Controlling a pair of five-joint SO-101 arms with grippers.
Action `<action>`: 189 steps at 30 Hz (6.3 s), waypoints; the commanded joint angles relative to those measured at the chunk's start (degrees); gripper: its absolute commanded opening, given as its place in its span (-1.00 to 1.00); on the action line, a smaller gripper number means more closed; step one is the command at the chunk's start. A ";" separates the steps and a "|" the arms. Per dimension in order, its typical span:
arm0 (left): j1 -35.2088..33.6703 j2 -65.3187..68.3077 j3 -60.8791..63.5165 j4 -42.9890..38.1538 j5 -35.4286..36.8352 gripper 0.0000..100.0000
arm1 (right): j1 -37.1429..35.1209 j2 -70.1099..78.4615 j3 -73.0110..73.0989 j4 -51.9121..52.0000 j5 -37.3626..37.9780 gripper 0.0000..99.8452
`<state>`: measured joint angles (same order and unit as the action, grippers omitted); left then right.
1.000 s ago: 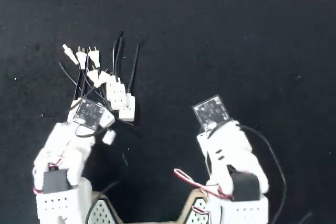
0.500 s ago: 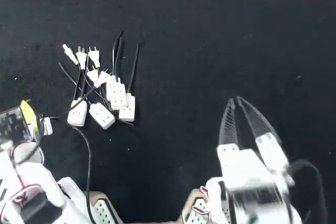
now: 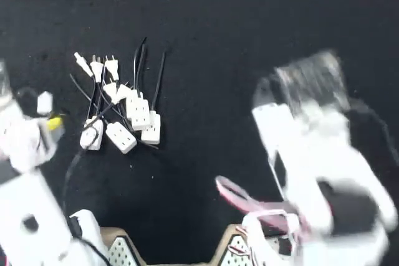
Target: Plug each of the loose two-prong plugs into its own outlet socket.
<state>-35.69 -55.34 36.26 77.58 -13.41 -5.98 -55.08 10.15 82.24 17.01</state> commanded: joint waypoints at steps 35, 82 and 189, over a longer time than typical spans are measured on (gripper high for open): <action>27.12 37.10 17.80 -32.26 33.23 -0.35 | -10.20 9.54 60.35 -49.58 -5.80 -0.66; -0.13 36.40 -52.88 23.12 -4.40 -0.94 | -9.85 9.89 70.99 -67.43 -5.89 -0.66; 39.08 69.89 -24.04 -36.66 8.09 -0.43 | 12.31 9.80 66.77 -67.78 -20.04 -0.66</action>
<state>7.56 9.89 17.10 42.86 -6.02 7.03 -43.74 80.22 15.69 -3.21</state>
